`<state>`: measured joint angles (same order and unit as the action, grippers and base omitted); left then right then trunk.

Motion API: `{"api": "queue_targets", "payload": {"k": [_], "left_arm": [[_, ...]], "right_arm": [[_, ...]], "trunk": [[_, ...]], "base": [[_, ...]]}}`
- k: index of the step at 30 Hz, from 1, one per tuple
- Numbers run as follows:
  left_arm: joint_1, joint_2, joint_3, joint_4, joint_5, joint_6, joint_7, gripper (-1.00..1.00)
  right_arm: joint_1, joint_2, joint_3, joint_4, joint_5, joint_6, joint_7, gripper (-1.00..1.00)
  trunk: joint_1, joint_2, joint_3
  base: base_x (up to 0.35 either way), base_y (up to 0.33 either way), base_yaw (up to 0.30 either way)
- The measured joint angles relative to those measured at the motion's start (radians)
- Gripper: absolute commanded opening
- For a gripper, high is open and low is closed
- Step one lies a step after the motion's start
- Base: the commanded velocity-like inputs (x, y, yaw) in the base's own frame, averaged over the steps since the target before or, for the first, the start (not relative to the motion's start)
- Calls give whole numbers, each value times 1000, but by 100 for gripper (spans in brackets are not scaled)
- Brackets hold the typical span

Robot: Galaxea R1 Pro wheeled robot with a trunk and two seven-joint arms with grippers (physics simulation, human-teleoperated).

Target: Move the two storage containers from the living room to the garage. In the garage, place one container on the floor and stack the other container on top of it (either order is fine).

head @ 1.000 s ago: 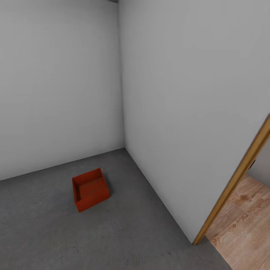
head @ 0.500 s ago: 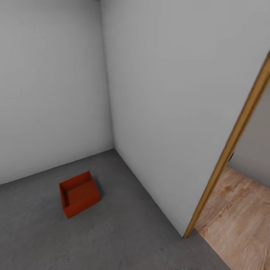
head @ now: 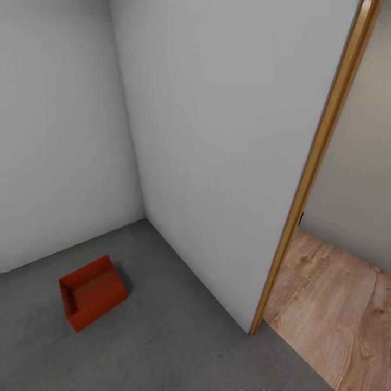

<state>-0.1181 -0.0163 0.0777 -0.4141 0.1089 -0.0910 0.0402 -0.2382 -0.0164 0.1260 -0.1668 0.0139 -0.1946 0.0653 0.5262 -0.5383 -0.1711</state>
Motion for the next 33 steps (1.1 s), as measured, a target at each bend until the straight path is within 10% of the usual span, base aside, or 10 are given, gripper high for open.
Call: {"api": "queue_targets", "payload": {"k": [33], "left_arm": [[0,0,0,0,0,0,0,100]], "right_arm": [[0,0,0,0,0,0,0,100]], "trunk": [[0,0,0]], "base": [[0,0,-276]]}}
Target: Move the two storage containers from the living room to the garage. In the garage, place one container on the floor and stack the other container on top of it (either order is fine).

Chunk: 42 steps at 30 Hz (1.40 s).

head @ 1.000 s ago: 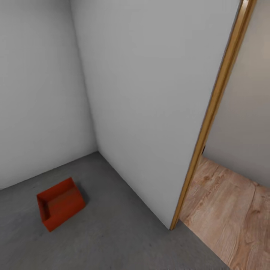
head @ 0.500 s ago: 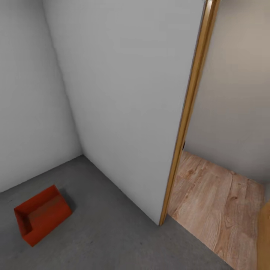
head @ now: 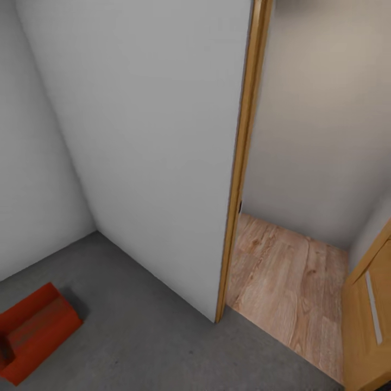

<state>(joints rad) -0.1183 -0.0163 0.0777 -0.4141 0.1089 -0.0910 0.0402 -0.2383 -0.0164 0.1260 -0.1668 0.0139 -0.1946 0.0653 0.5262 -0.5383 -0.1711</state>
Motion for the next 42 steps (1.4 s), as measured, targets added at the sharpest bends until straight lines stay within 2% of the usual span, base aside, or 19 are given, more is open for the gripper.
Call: {"api": "queue_targets", "payload": {"k": [34,38,42], "left_arm": [[0,1,2,1,0,-14,0,100],[1,1,2,2,0,-15,0,100],[0,1,2,2,0,-15,0,100]], "right_arm": [[0,-2,-12,1,-12,-3,-19,100],[0,-4,-47,1,-13,-5,-98,100],[0,-4,-58,1,-13,-6,-155,100]], "trunk": [[0,0,0],[0,0,0],[0,0,0]], "base": [[0,0,-271],[0,0,-274],[0,0,-274]]}}
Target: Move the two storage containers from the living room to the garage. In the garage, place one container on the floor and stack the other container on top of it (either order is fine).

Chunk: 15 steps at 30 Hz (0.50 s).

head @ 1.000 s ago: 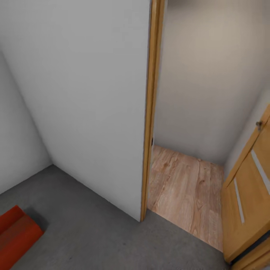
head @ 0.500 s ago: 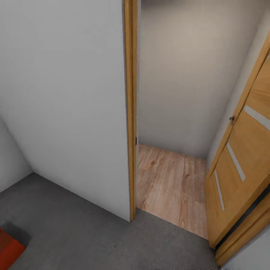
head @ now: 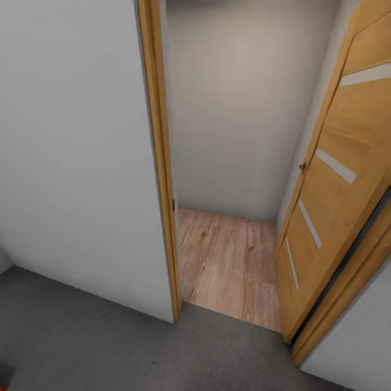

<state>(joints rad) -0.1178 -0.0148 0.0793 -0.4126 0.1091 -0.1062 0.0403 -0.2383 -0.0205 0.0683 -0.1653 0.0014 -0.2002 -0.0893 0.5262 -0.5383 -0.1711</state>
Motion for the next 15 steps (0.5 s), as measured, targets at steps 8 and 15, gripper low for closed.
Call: {"api": "queue_targets", "payload": {"k": [8,15], "left_arm": [[0,0,0,0,0,0,0,100],[0,0,0,0,0,0,0,100]], "right_arm": [[0,1,-2,0,0,0,-10,100],[0,1,0,0,1,0,-11,100]], "trunk": [[0,0,0],[0,0,0]], "base": [[0,0,-253],[0,0,-51]]}}
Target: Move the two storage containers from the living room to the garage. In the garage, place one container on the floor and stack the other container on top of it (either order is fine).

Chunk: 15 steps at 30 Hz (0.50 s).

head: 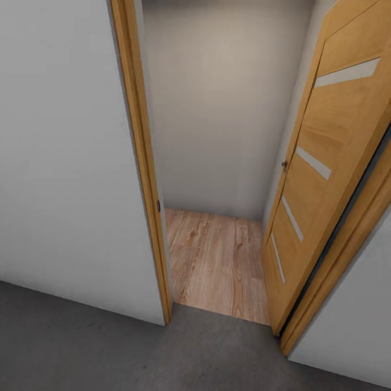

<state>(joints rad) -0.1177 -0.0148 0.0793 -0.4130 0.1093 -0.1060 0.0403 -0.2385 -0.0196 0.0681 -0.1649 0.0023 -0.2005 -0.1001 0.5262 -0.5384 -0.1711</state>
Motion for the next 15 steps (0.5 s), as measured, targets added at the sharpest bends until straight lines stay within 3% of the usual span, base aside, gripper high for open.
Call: {"api": "queue_targets", "payload": {"k": [15], "left_arm": [[0,-1,0,0,0,0,0,100]], "right_arm": [[0,0,3,0,6,0,10,100]], "trunk": [[0,0,3]], "base": [[0,0,-1]]}}
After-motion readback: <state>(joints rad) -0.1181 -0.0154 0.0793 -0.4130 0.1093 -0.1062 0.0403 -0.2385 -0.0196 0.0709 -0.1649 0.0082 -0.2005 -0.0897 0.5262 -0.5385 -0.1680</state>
